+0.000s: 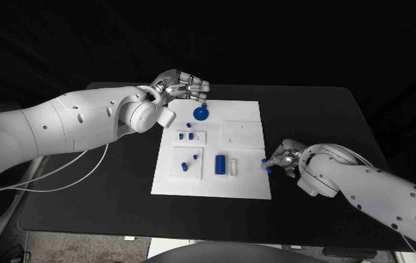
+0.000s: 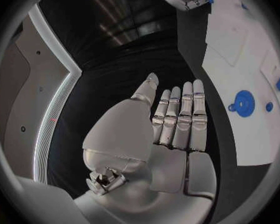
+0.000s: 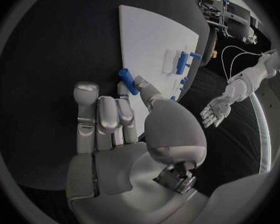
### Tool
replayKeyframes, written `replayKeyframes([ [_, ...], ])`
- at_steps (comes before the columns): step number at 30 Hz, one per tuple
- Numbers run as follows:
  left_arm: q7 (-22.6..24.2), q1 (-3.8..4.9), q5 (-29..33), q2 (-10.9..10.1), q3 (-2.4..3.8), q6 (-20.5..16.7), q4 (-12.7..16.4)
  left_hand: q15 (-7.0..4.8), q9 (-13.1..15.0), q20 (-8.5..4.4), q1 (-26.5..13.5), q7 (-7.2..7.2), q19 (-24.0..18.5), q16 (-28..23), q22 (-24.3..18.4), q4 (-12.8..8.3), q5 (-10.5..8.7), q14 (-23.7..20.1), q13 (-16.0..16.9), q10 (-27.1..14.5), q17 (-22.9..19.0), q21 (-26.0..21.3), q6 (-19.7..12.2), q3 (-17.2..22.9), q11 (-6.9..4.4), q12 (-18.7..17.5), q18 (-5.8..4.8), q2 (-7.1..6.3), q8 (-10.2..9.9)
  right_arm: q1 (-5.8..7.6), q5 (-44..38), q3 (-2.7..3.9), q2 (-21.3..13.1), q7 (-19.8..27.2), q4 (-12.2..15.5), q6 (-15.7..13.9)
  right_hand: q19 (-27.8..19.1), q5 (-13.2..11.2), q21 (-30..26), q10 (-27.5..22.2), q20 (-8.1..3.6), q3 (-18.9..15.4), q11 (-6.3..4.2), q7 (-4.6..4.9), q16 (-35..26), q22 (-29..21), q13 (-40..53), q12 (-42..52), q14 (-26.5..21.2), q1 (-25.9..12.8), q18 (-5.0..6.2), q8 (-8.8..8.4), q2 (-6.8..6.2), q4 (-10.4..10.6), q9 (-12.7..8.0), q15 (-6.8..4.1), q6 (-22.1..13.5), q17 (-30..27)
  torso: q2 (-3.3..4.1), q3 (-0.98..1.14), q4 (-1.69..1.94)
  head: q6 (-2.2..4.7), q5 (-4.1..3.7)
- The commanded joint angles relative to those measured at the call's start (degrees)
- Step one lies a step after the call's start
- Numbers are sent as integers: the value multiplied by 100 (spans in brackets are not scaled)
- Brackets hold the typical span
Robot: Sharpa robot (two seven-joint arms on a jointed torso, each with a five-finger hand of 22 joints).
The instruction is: Assemble the parts on the task board
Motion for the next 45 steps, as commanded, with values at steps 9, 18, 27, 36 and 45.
replayKeyframes([
  [9,9,13,-25,-13,4,38,20,-8,-5,1,24,-15,40,-36,-8,46,-16,-17,-4,-16,-3,23,-39,-5,1,-21,-3,-44,-13,-122,242,-67,-118,-136,-33,-315,287,-108,-12,32,-69,-6,-110,-108,-43,-21,-89,-96,90,-82,-61,-31,167,14,-31,-83,292,410,-3,2,-12,-7,28],
  [18,7,13,-25,-18,4,35,20,-8,-5,2,5,-14,40,-36,-14,68,-15,-16,-4,-15,-2,26,-42,-9,1,-20,-4,-40,-14,-122,314,256,-323,-82,329,-407,293,-127,8,93,-86,51,-132,-136,-73,-32,-96,-73,96,-172,-87,-34,192,96,-215,-95,394,389,-7,-6,-16,6,32],
  [27,7,14,-25,-20,4,31,25,-8,-5,3,-2,-14,40,-36,-17,80,-18,-16,-4,-15,-2,27,-43,-10,2,-20,-5,-36,-13,-122,421,434,-367,-75,707,-413,295,-112,74,186,-95,127,-150,-160,-75,-34,-9,7,101,-205,-102,-31,188,99,-364,-105,508,364,2,-9,4,19,53],
  [36,5,14,-25,-14,4,24,32,-8,-5,3,-2,-14,40,-36,-17,80,-18,-16,-4,-15,-2,27,-43,-10,2,-20,-5,-36,-13,-124,615,453,-125,-136,776,-237,290,-67,81,185,-90,122,-146,-156,-62,-41,10,3,100,-226,-110,-33,218,123,-379,-98,502,361,2,-15,-2,20,83],
  [45,-11,15,-25,8,4,31,34,-7,-5,3,-3,-13,42,-36,-31,104,-16,-16,-4,-19,-2,30,-47,-7,2,-20,-5,-37,-14,-188,537,412,310,-182,527,-8,287,-77,77,183,-86,84,-138,-148,-52,-43,39,16,96,-259,-117,-34,255,168,-380,-94,482,362,12,-3,8,32,86],
])
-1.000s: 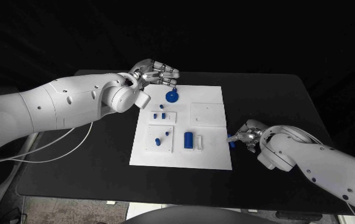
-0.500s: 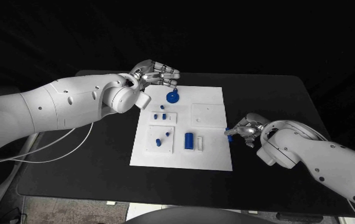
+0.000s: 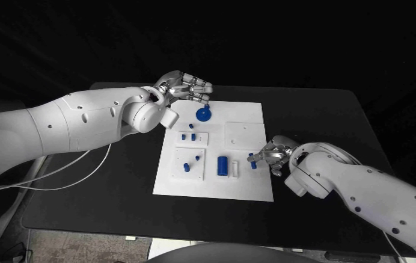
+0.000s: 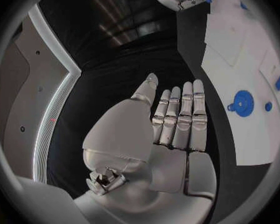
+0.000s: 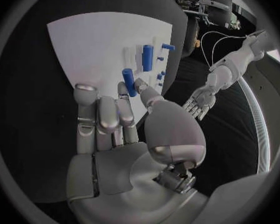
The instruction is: Assemble the parts on the task board
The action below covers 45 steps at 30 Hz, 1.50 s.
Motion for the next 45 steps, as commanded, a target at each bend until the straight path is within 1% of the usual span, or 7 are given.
replayKeyframes([
  [1,10,14,-15,23,4,33,17,-7,-5,3,-3,4,42,-36,-17,46,-16,-16,-4,-18,-2,31,-30,1,2,-20,-5,-37,-14,-22,-10,-9,107,-54,-83,257,287,19,13,28,-42,-3,13,22,-11,-11,10,36,113,-29,-75,19,60,30,5,-29,14,362,6,-1,18,6,-5],
  [7,-5,15,-15,41,4,34,21,-7,-6,4,-10,8,42,-37,-18,53,-19,-17,-4,-18,-3,31,-43,0,3,-19,-5,-35,-16,-41,-70,-32,310,-93,-268,288,289,17,20,29,-43,-30,12,21,-4,-8,17,37,113,-37,-77,19,54,50,6,-29,14,364,9,-11,18,7,12],
  [10,-10,15,-15,47,5,33,22,-7,-5,4,-6,10,43,-36,-22,55,-18,-17,-4,-18,-2,32,-56,0,4,-19,-5,-39,-14,-45,-102,-45,415,-96,-372,306,289,22,22,30,-43,-45,12,20,-1,-8,25,40,112,-32,-79,19,58,61,5,-29,15,365,6,1,13,-2,33],
  [14,-26,16,-15,51,5,28,25,-7,-5,4,-9,11,44,-36,-25,63,-20,-17,-4,-18,-2,33,-57,1,3,-19,-4,-34,-13,-48,-145,-63,518,-89,-473,311,287,31,15,30,-44,-57,13,22,-1,-10,30,41,111,-34,-77,18,59,72,5,-31,12,365,16,0,22,7,29],
  [23,-51,18,-15,54,5,30,31,-6,-5,4,-8,11,44,-36,-31,74,-21,-18,-4,-21,-2,35,-60,0,4,-20,-4,-36,-13,-51,-181,-79,695,-32,-637,367,286,43,7,28,-45,-75,14,22,-4,-13,39,40,109,-34,-76,18,65,95,4,-31,7,363,10,2,20,-24,62],
  [31,-94,22,-15,49,5,34,33,-6,-5,5,-12,12,44,-36,-34,84,-23,-17,-4,-24,-2,35,-63,-1,5,-20,-4,-34,-14,-72,-157,-82,742,13,-648,421,286,73,-2,25,-45,-76,13,23,-3,-17,42,38,109,-29,-74,19,69,99,4,-31,4,364,1,3,-4,-50,112],
  [45,-146,26,-19,33,5,45,33,-4,-4,7,-8,13,43,-36,-46,115,-24,-22,-4,-27,-2,37,-66,-2,6,-20,-5,-41,-12,-108,-101,-84,715,-9,-576,483,288,99,4,32,-44,-76,14,23,-4,-13,54,42,109,-25,-75,19,71,103,5,-31,5,363,2,7,3,-53,130],
])
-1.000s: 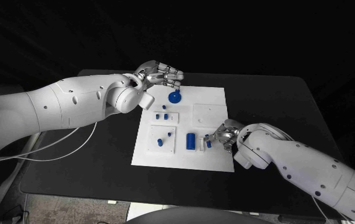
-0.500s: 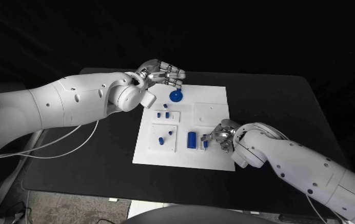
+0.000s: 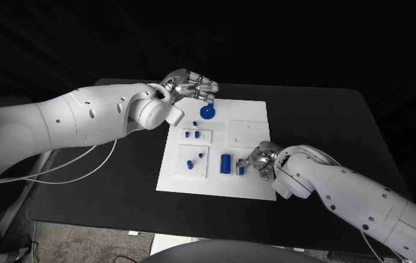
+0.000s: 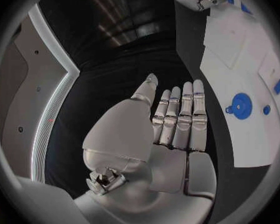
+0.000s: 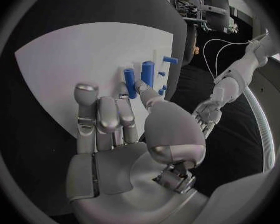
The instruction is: Assemble the parts on the task board
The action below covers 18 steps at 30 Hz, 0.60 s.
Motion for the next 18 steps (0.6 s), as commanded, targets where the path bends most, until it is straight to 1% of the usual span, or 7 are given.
replayKeyframes([
  [1,-13,21,-17,3,4,45,16,-4,-4,7,-8,-8,43,-36,-9,39,-24,-22,-3,-27,-2,37,-45,-4,6,-20,-4,-41,-12,-19,9,-7,5,33,28,134,287,26,4,44,-47,6,1,5,-8,-5,4,20,109,2,-74,18,40,26,10,-33,25,359,1,1,-1,7,-4],
  [8,-11,22,-33,21,4,52,-3,-3,-4,8,-6,-7,43,-36,-15,46,-23,-25,-3,-30,-2,37,-49,-4,7,-20,-4,-42,-13,-23,13,-7,14,36,19,99,287,24,3,39,-48,4,2,6,-11,-5,0,11,107,-3,-73,17,36,27,9,-35,22,358,5,-2,-6,14,-2],
  [14,-12,21,-40,53,3,63,-39,-3,-4,8,-6,-7,42,-36,-15,48,-23,-26,-3,-30,-2,37,-50,-3,7,-20,-4,-42,-13,-24,14,-7,16,43,7,70,284,-15,-13,21,-53,-41,5,8,-18,-11,-14,-14,104,-39,-65,16,10,51,7,-39,10,357,13,-8,-3,2,-12],
  [15,-11,21,-40,56,3,65,-42,-3,-4,8,-6,-7,42,-36,-15,48,-23,-26,-3,-30,-2,37,-50,-3,7,-20,-4,-42,-13,-24,14,-7,18,48,4,63,284,15,-24,18,-54,-109,3,8,-20,-15,-19,-23,102,-59,-62,18,-8,82,7,-39,9,358,10,-6,-1,1,-13],
  [16,-10,21,-41,58,3,66,-44,-3,-4,8,-6,-7,42,-36,-15,48,-23,-26,-3,-30,-2,37,-50,-3,7,-20,-4,-42,-13,-24,14,-7,21,53,2,52,285,95,-20,16,-55,-191,2,11,-23,-12,-21,-27,101,-87,-60,19,-28,115,7,-40,13,359,10,-6,-1,1,-13],
  [18,-9,21,-41,61,3,67,-47,-3,-4,8,-6,-7,42,-36,-15,48,-23,-26,-3,-30,-2,37,-50,-3,7,-20,-4,-42,-13,-24,14,-7,28,60,-3,41,285,99,-32,9,-53,-426,6,4,-14,-13,-30,-40,106,-85,-53,16,-65,184,5,-40,9,368,5,-1,3,-7,-11],
])
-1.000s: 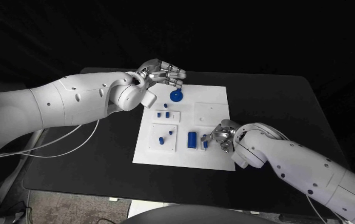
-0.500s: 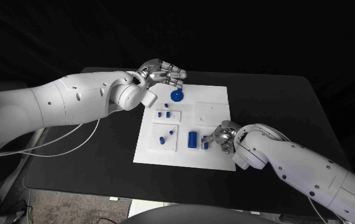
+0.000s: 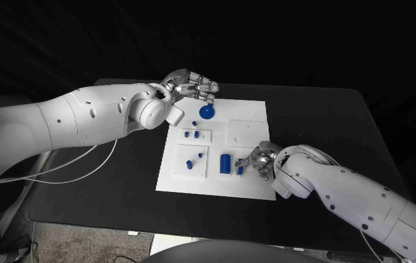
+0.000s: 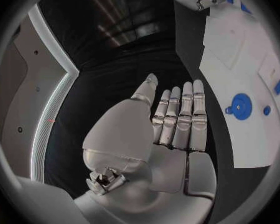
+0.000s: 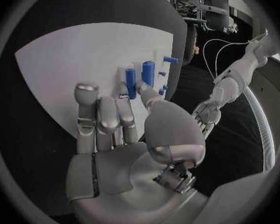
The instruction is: Assemble the parts on the task board
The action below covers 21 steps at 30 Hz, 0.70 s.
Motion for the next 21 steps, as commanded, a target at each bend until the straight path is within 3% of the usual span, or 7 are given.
replayKeyframes([
  [1,20,19,-28,16,3,65,-1,-3,-5,8,-6,-7,42,-36,-5,39,-23,-26,-3,-30,-2,37,-50,6,7,-20,-4,-42,-13,-20,6,-11,26,66,-3,44,263,28,-28,8,-29,-256,7,2,-17,-1,-11,-43,91,-79,-51,10,-75,75,-13,-26,13,369,-4,3,9,-9,1],
  [7,21,19,-28,16,3,67,-1,-1,-5,10,-11,-4,40,-37,-12,41,-23,-29,-4,-34,-2,36,-59,6,9,-19,-4,-39,-13,-21,3,-11,35,68,-8,57,263,-3,-46,-2,-26,-577,10,9,-24,5,-17,-52,93,61,-42,9,-38,178,-16,-25,2,381,-9,-4,12,-16,-8],
  [12,19,19,-29,12,3,66,-3,-1,-5,10,-11,-4,40,-37,-12,41,-23,-29,-4,-34,-2,36,-59,6,9,-19,-4,-39,-13,-23,-4,-11,34,68,-11,69,263,-57,-48,-7,-23,-661,15,14,-25,8,-24,-60,93,51,-35,9,-75,221,-16,-21,-4,384,-10,4,2,-11,3],
  [21,14,19,-29,14,3,73,-6,-1,-5,10,-11,-4,40,-37,-12,41,-23,-29,-4,-34,-2,36,-59,6,9,-19,-4,-39,-13,-26,-13,-11,25,65,-10,91,263,-84,-45,0,-26,-525,7,6,-28,18,-13,-47,93,180,-41,8,9,127,-16,-26,-2,388,-4,7,3,-22,11],
])
